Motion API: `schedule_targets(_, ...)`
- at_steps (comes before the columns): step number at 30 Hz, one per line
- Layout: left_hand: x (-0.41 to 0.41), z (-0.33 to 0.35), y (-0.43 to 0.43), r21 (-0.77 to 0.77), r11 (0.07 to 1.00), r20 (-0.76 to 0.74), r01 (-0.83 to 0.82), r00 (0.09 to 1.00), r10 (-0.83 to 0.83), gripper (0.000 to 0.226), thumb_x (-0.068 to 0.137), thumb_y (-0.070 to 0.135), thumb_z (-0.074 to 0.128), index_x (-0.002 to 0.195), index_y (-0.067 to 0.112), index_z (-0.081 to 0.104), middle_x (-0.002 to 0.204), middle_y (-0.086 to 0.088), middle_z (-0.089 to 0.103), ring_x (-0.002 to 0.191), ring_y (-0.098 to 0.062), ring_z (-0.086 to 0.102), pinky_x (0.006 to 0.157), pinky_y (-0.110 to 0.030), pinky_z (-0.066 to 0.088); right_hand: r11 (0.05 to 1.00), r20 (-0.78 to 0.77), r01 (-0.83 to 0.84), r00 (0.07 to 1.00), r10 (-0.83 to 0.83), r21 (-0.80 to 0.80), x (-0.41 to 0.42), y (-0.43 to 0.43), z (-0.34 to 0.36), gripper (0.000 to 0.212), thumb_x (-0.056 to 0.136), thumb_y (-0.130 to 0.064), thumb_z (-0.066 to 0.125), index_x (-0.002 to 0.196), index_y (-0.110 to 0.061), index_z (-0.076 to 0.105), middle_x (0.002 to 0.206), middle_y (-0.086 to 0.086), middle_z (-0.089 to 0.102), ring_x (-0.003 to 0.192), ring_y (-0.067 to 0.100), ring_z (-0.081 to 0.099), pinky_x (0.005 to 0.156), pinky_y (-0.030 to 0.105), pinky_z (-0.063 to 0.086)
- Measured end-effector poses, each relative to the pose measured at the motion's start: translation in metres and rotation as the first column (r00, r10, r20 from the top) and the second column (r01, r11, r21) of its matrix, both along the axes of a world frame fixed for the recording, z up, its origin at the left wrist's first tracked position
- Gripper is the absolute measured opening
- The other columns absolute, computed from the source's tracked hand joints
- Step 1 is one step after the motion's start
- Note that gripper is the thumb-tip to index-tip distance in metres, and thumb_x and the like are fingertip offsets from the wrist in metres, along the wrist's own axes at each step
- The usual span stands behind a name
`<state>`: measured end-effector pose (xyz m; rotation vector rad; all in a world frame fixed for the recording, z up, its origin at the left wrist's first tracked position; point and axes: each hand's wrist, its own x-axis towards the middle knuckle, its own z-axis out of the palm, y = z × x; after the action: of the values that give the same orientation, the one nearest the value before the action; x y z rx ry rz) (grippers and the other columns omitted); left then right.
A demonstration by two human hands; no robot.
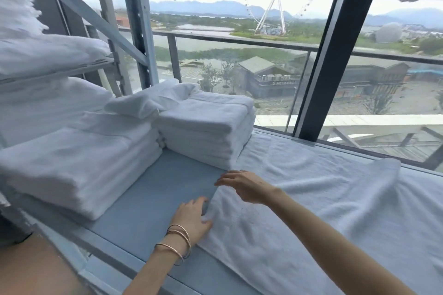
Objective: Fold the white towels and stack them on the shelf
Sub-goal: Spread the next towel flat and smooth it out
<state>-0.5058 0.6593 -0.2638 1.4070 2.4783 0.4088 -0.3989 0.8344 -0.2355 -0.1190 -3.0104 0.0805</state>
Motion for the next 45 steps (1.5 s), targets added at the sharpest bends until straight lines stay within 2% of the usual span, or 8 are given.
schedule_targets(4, 0.008, 0.007, 0.005, 0.029, 0.999, 0.201, -0.032, 0.979, 0.025, 0.041, 0.077, 0.019, 0.056, 0.116, 0.025, 0.043, 0.096, -0.002, 0.061, 0.097, -0.027, 0.06, 0.078, -0.028, 0.046, 0.998, 0.173, -0.052, 0.984, 0.044, 0.042, -0.006, 0.01, 0.003, 0.061, 0.073, 0.009, 0.045, 0.126, -0.021, 0.054, 0.12, 0.0, 0.057, 0.116, 0.021, 0.045, 0.087, 0.033, 0.042)
schedule_targets(13, 0.115, 0.038, 0.039, 0.473, 0.794, -0.097, 0.382, 0.918, -0.384, 0.043, 0.065, 0.015, 0.065, 0.102, 0.034, 0.054, 0.093, 0.016, 0.045, 0.078, 0.0, 0.062, 0.058, -0.013, 0.042, 0.984, 0.221, -0.11, 0.972, 0.077, 0.138, 0.072, 0.049, 0.033, 0.024, 0.074, 0.011, 0.054, 0.086, -0.008, 0.061, 0.091, 0.008, 0.059, 0.093, 0.027, 0.051, 0.068, 0.041, 0.048)
schedule_targets(19, 0.233, 0.051, 0.081, 0.281, 0.702, -0.409, 0.654, 0.743, -0.529, 0.056, 0.008, 0.019, 0.086, 0.056, 0.034, 0.063, 0.057, 0.015, 0.051, 0.041, -0.003, 0.05, 0.033, -0.015, 0.005, 0.98, 0.111, 0.116, 0.985, -0.134, 0.16, 0.216, 0.093, 0.058, 0.023, 0.074, 0.014, 0.055, 0.079, -0.008, 0.054, 0.08, 0.009, 0.055, 0.086, 0.023, 0.049, 0.058, 0.036, 0.048)
schedule_targets(30, 0.512, 0.052, 0.148, 0.31, 0.442, -0.325, 0.842, 0.531, -0.783, 0.042, 0.009, 0.02, 0.088, 0.04, 0.025, 0.06, 0.058, 0.015, 0.053, 0.042, 0.001, 0.052, 0.036, -0.009, 0.037, 0.765, 0.083, 0.505, 0.811, -0.579, 0.399, 0.553, 0.101, 0.091, 0.038, 0.055, 0.013, 0.072, 0.064, -0.019, 0.053, 0.07, -0.001, 0.059, 0.07, 0.018, 0.063, 0.057, 0.018, 0.045)
schedule_targets(35, 0.607, 0.058, 0.153, 0.349, 0.359, -0.165, 0.866, 0.434, -0.886, 0.012, 0.072, 0.002, 0.067, 0.082, 0.005, 0.073, 0.093, -0.013, 0.062, 0.087, -0.029, 0.063, 0.066, -0.032, 0.054, 0.525, 0.076, 0.75, 0.544, -0.835, 0.403, 0.673, 0.082, 0.09, 0.023, 0.077, 0.015, 0.051, 0.079, -0.006, 0.06, 0.117, 0.01, 0.059, 0.102, 0.025, 0.058, 0.074, 0.031, 0.051)
schedule_targets(37, 0.632, 0.043, 0.15, 0.235, 0.401, -0.198, 0.885, 0.448, -0.872, 0.043, 0.047, 0.023, 0.085, 0.087, 0.028, 0.071, 0.081, 0.002, 0.063, 0.07, -0.02, 0.062, 0.047, -0.023, 0.048, 0.453, 0.141, 0.764, 0.441, -0.886, 0.459, 0.708, 0.072, 0.081, 0.031, 0.082, 0.015, 0.041, 0.096, -0.005, 0.061, 0.134, 0.009, 0.047, 0.115, 0.021, 0.049, 0.086, 0.029, 0.044)
schedule_targets(41, 0.659, -0.019, 0.144, 0.222, 0.505, -0.194, 0.834, 0.545, -0.815, 0.131, 0.027, 0.058, 0.07, 0.146, 0.036, 0.019, 0.084, 0.011, 0.065, 0.068, -0.015, 0.062, 0.044, -0.037, 0.048, 0.477, 0.351, 0.762, 0.343, -0.871, 0.439, 0.737, 0.051, 0.046, 0.04, 0.088, 0.009, 0.036, 0.122, -0.005, 0.052, 0.131, 0.013, 0.045, 0.121, 0.023, 0.043, 0.093, 0.031, 0.038)
schedule_targets(45, 0.619, -0.04, 0.143, 0.145, 0.508, -0.25, 0.849, 0.528, -0.811, 0.11, 0.058, 0.067, 0.036, 0.149, 0.02, -0.007, 0.105, 0.018, 0.068, 0.107, -0.013, 0.048, 0.106, -0.058, 0.013, 0.529, 0.24, 0.787, 0.473, -0.848, 0.317, 0.734, 0.047, 0.019, 0.037, 0.048, 0.005, 0.068, 0.077, -0.016, 0.06, 0.082, -0.001, 0.062, 0.082, 0.015, 0.063, 0.061, 0.016, 0.039)
